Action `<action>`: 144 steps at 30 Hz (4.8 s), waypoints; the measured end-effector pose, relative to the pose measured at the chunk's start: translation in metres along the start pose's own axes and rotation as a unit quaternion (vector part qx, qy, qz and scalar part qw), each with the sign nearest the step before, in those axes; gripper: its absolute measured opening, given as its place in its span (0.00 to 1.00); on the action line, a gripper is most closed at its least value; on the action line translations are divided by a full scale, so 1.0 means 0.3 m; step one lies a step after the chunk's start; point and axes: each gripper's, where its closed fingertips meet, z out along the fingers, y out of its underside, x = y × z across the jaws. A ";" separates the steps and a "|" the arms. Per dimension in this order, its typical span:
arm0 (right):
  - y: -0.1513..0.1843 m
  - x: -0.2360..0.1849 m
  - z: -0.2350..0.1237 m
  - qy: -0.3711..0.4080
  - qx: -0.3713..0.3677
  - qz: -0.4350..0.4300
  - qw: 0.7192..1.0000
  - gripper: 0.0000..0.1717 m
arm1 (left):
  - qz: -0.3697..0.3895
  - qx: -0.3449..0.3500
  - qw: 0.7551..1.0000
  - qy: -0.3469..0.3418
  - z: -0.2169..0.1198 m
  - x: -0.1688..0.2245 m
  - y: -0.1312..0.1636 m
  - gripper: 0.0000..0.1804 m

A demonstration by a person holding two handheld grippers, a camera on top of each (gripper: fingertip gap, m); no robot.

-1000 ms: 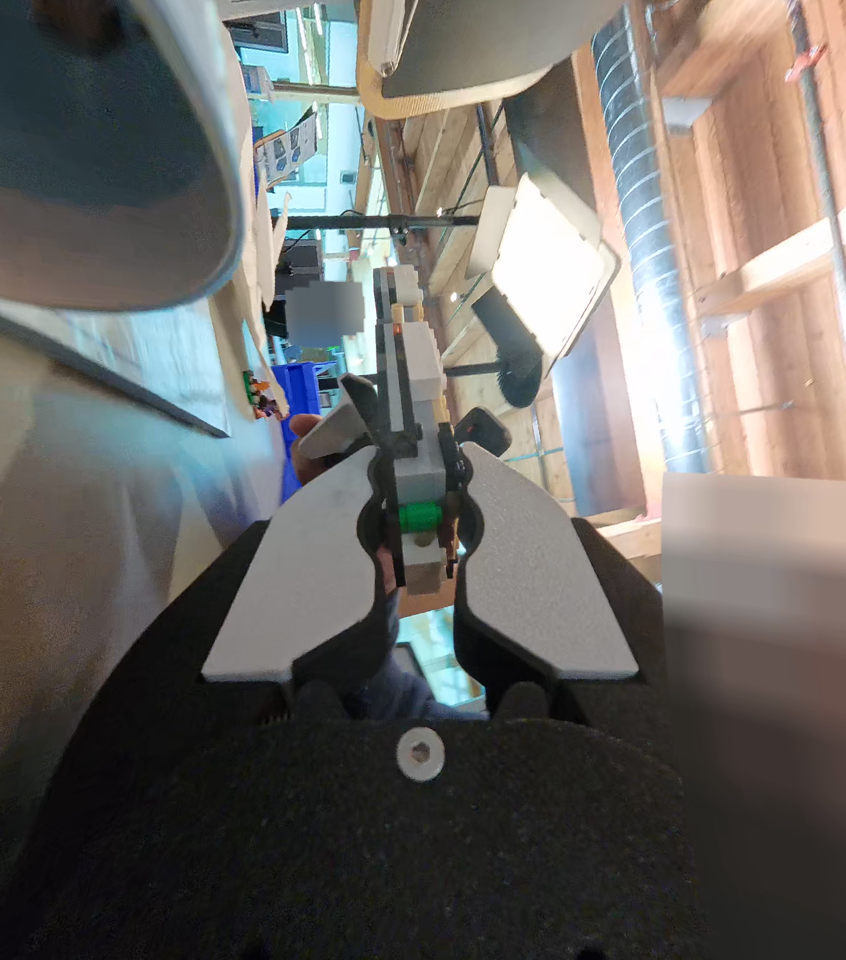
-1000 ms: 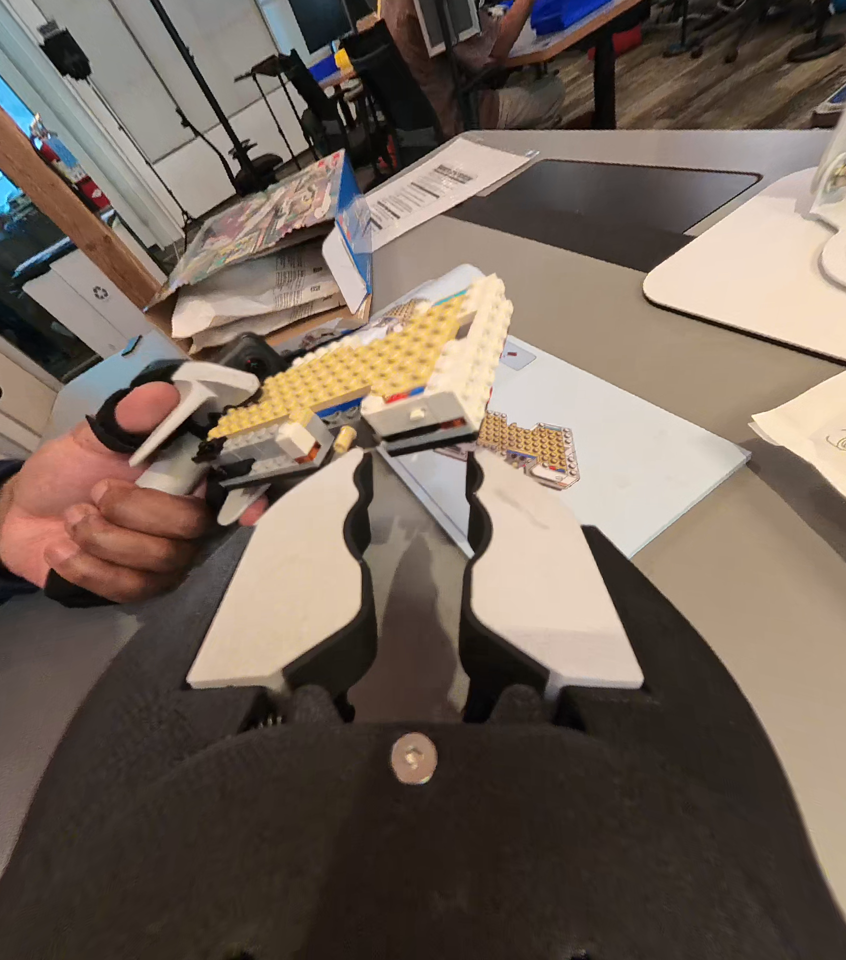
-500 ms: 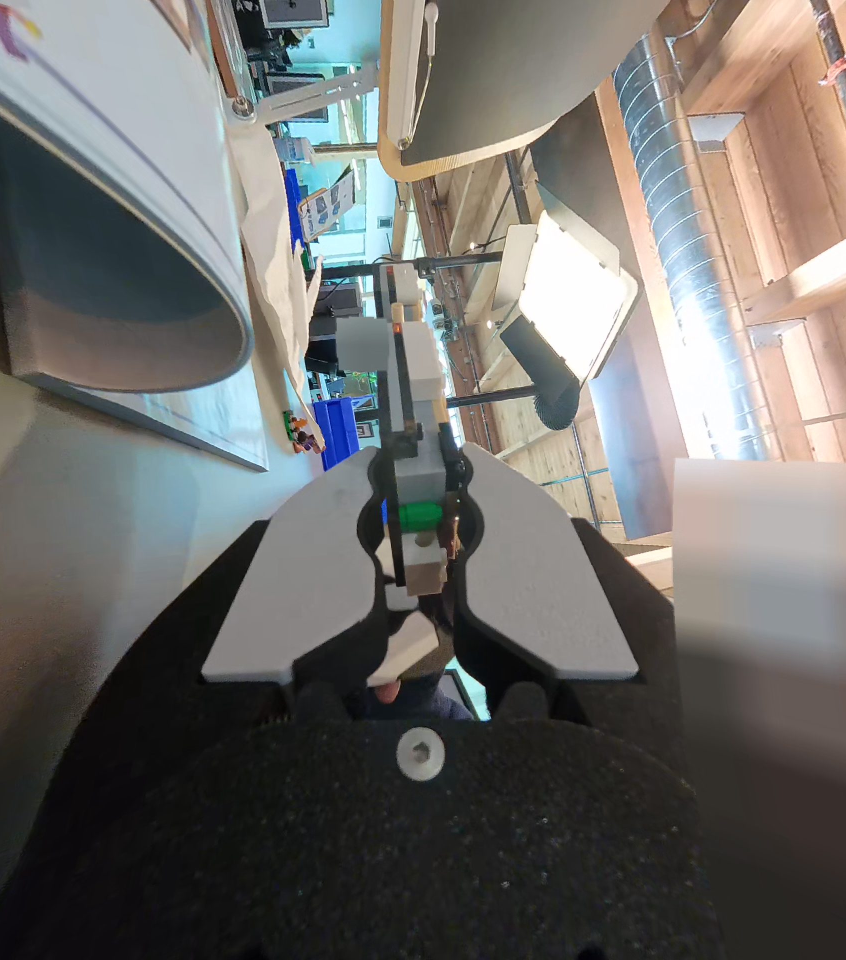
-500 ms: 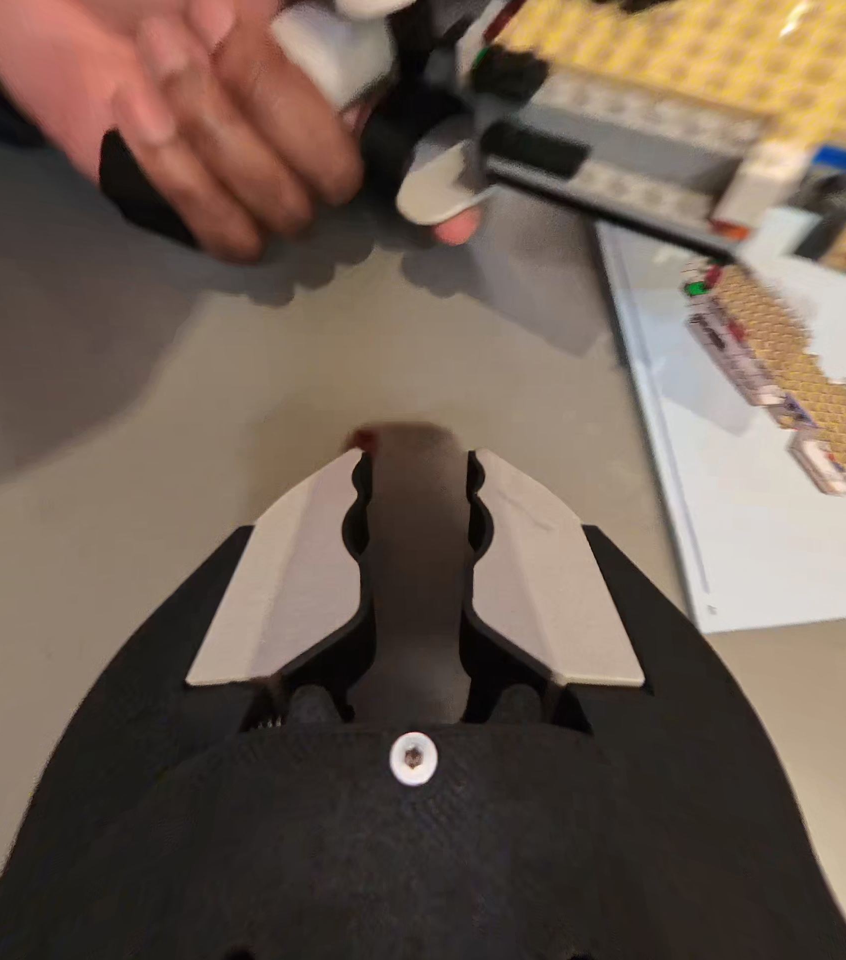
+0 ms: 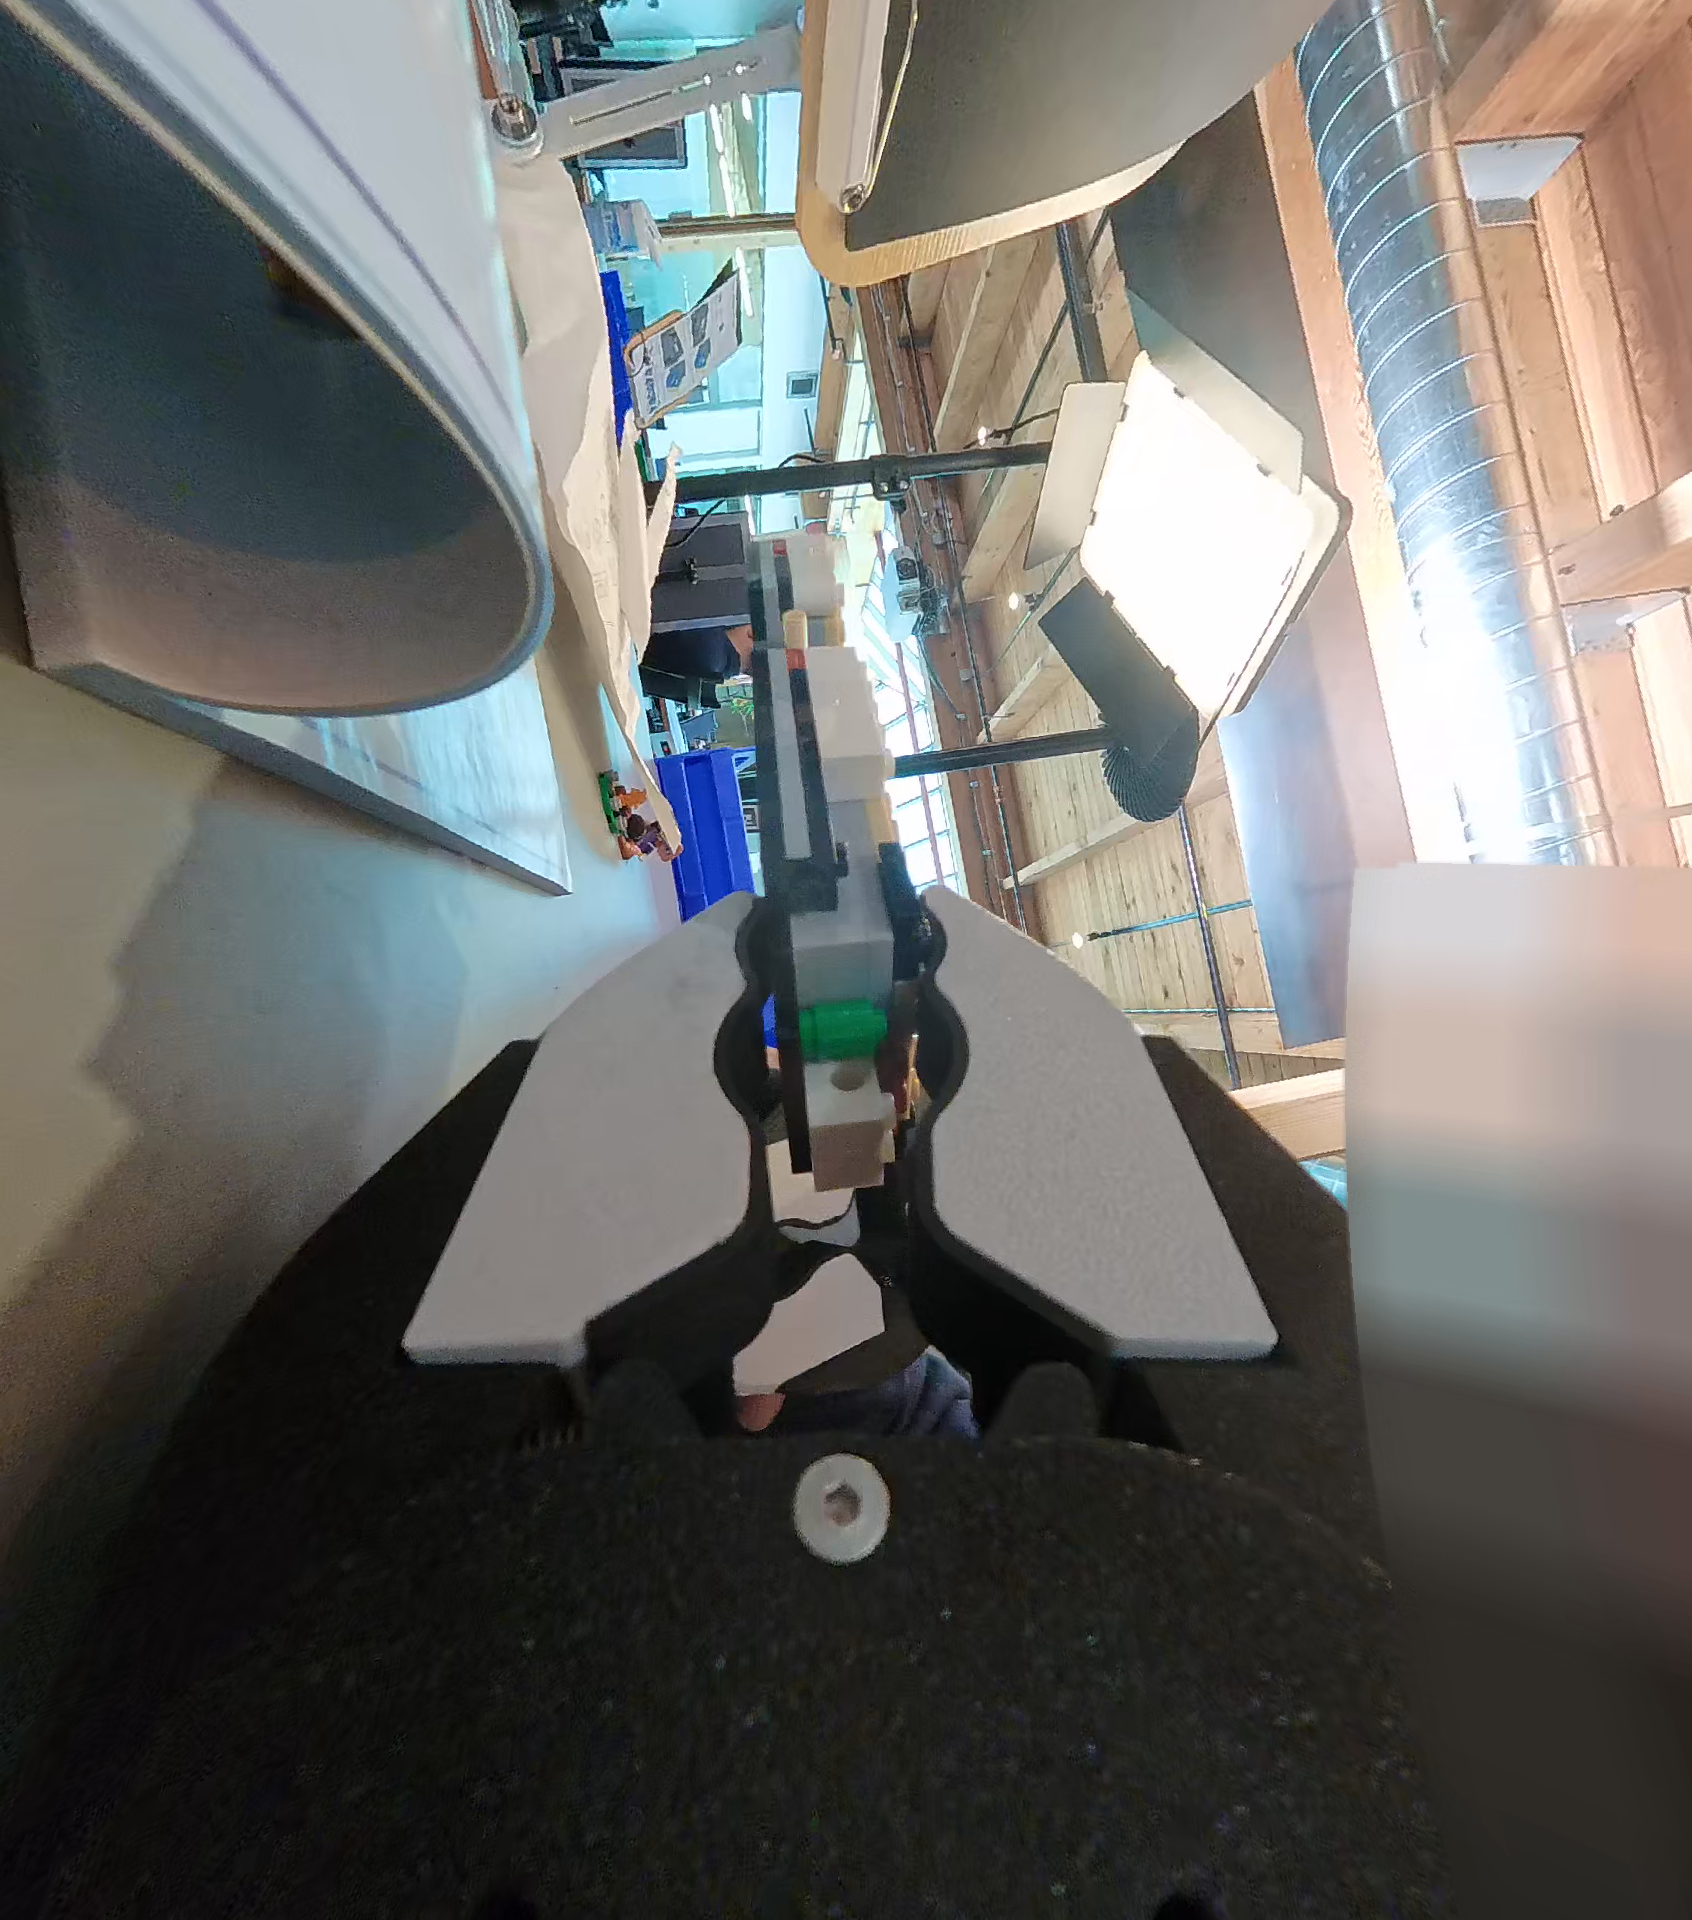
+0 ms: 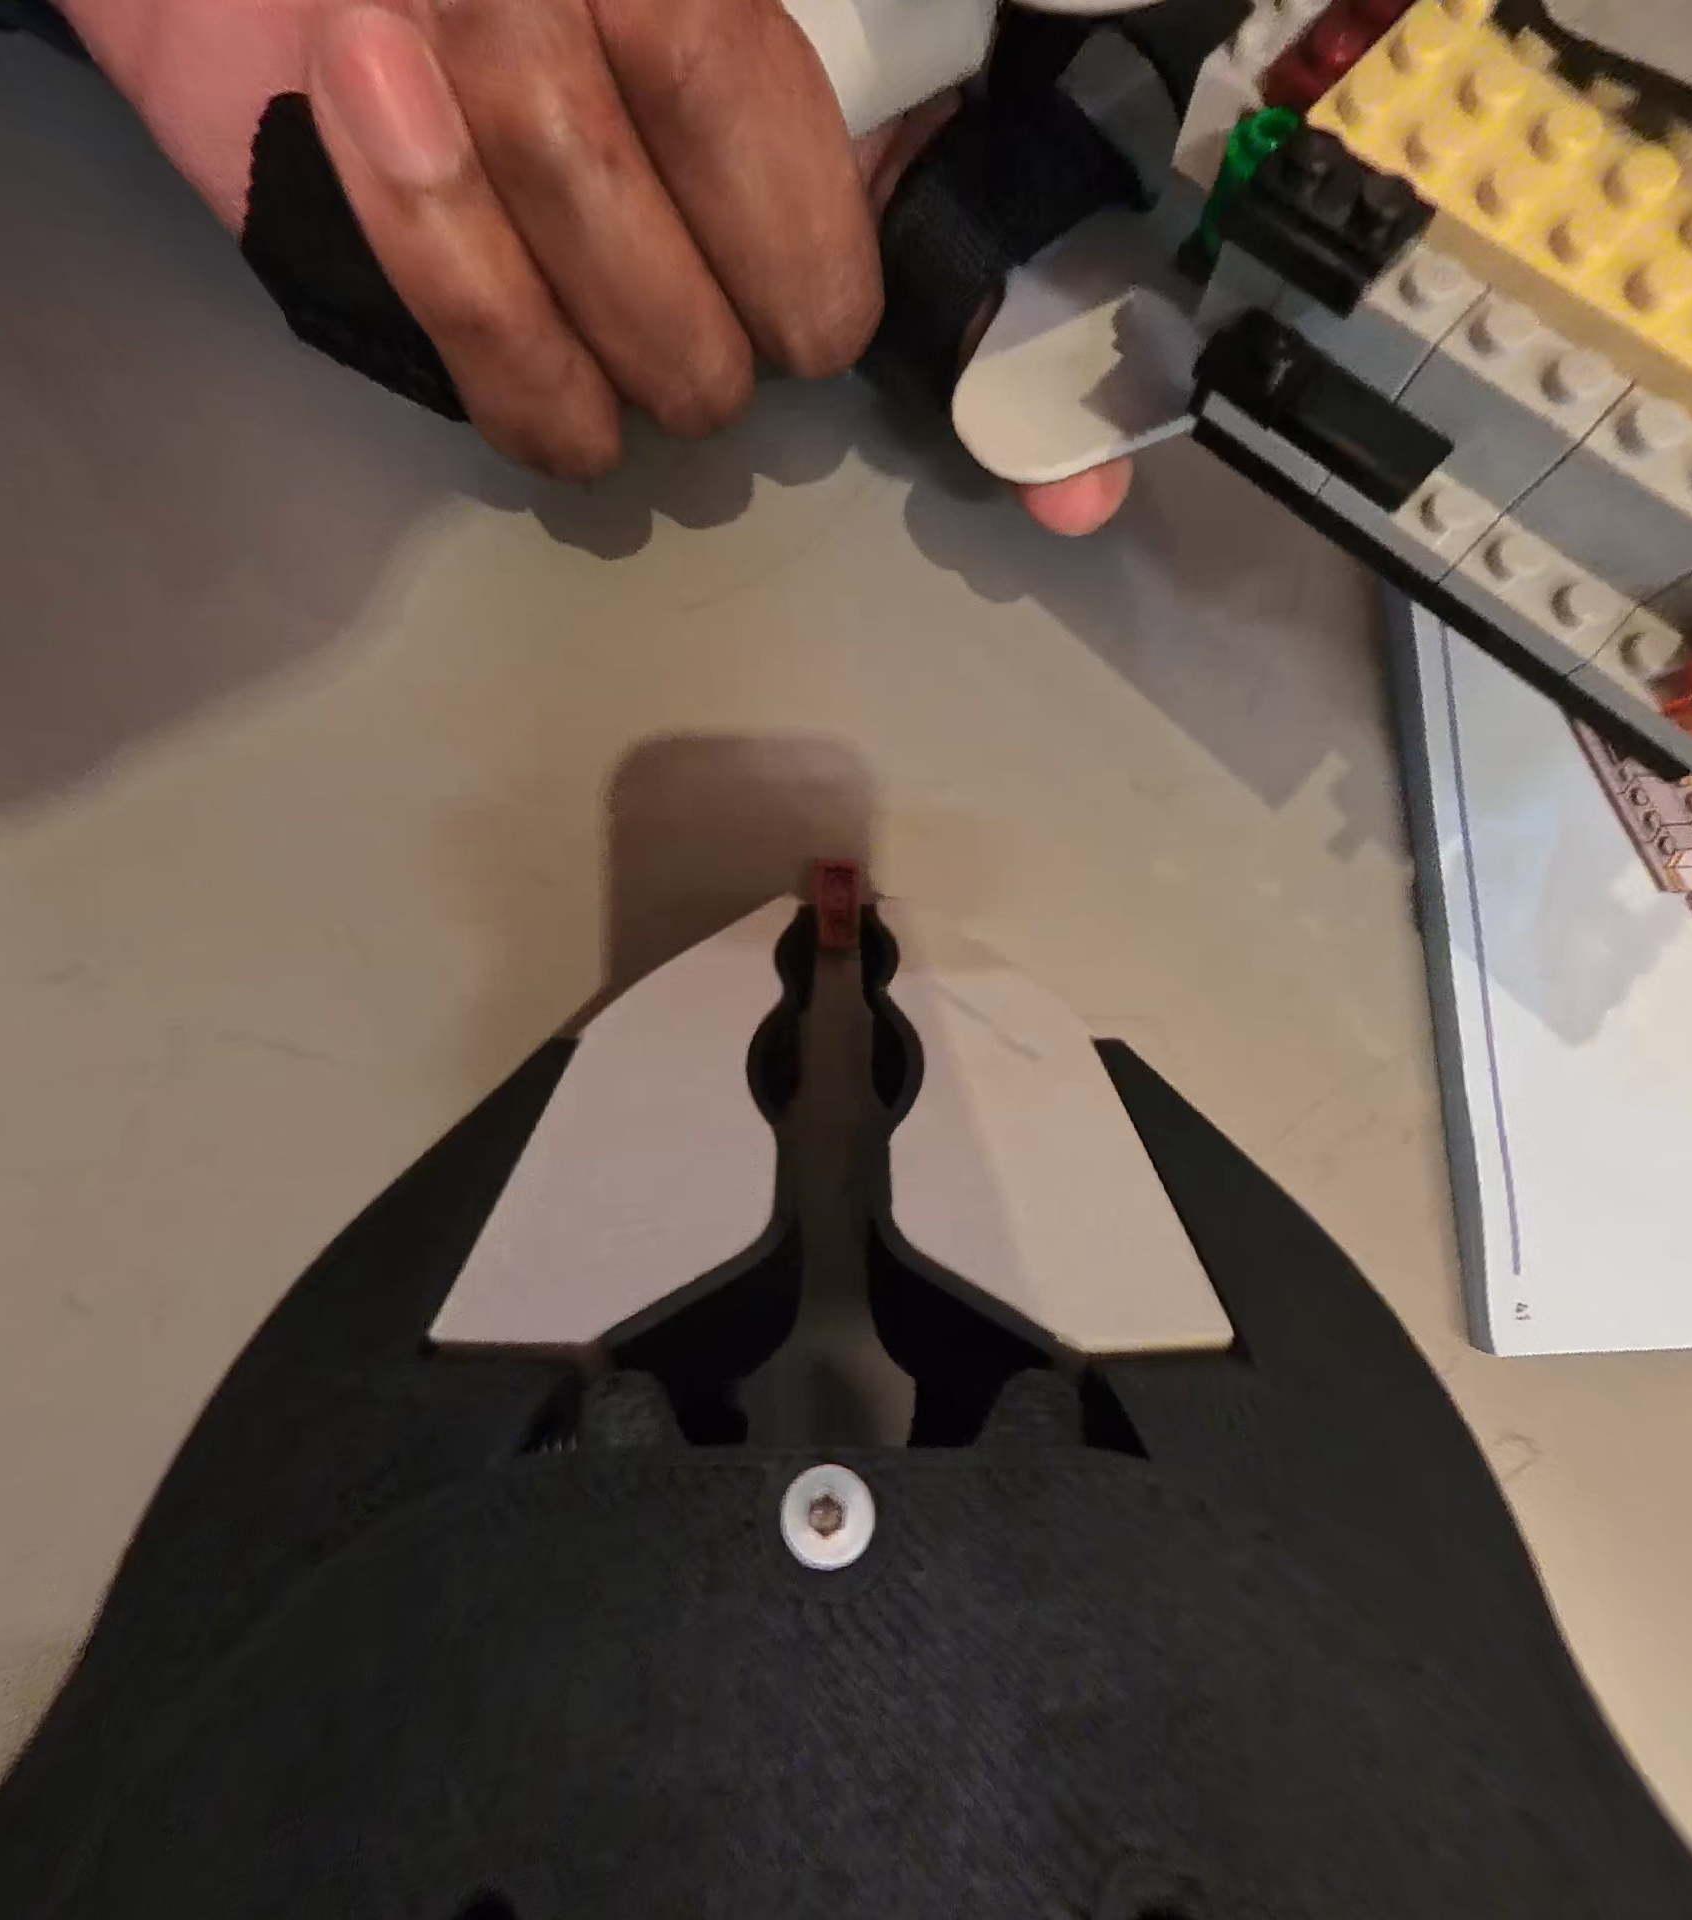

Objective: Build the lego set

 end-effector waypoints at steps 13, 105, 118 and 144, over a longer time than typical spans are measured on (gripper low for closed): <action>-0.031 0.057 -0.110 -0.006 0.054 0.034 0.998 0.14 | 0.003 -0.029 1.000 -0.004 0.014 -0.011 0.038 0.14; -0.042 0.022 -0.013 0.030 0.072 -0.005 0.997 0.14 | -0.008 -0.002 0.999 -0.033 -0.002 -0.037 0.047 0.13; -0.058 0.008 0.007 -0.077 0.071 -0.072 0.992 0.15 | -0.008 -0.014 1.000 -0.027 0.005 -0.028 0.061 0.14; -0.046 -0.005 0.013 -0.095 0.058 -0.082 0.990 0.04 | -0.009 -0.021 0.999 -0.029 0.007 -0.034 0.067 0.14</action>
